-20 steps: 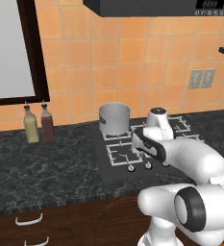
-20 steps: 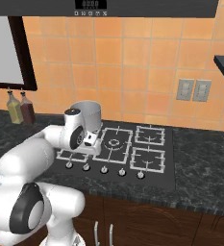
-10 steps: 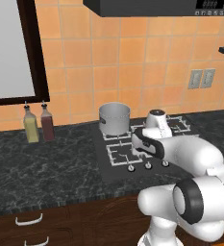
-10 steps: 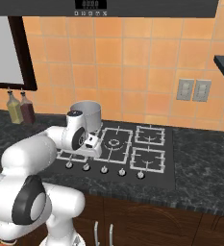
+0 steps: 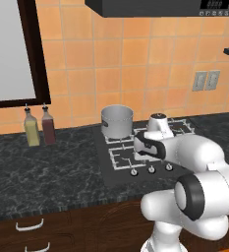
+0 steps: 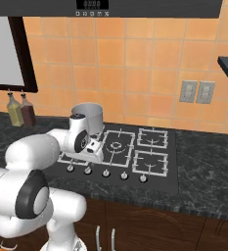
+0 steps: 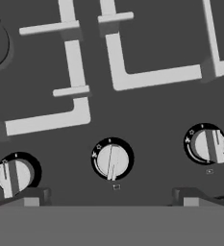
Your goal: Turn off the rear left burner of the stove.
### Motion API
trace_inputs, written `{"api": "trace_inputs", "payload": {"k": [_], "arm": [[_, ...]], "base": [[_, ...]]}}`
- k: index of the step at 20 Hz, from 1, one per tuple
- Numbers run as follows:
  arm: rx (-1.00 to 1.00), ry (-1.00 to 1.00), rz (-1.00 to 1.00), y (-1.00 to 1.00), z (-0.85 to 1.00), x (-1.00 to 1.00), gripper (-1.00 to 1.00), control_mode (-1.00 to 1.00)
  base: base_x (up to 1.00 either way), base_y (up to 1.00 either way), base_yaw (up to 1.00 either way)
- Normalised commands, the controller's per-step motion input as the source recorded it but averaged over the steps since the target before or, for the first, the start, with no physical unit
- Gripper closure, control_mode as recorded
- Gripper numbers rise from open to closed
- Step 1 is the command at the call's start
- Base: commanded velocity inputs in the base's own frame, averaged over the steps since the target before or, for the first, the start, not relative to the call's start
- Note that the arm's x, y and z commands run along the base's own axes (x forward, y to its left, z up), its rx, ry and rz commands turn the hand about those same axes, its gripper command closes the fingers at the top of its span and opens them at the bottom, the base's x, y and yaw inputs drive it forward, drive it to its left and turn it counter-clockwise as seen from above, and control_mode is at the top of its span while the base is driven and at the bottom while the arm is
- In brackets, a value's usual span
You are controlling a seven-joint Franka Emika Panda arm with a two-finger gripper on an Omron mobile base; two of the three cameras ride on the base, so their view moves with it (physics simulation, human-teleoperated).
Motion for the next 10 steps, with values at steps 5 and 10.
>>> {"api": "trace_inputs", "payload": {"k": [5, 10], "arm": [[0.0, 0.0, 0.0, 0.0, -0.02, 0.0, -1.0, -1.0], [0.0, 0.0, -0.02, 0.0, -0.2, 0.0, -1.0, -1.0]], "base": [[0.0, 0.0, 0.0], [0.0, 0.0, 0.0]]}}
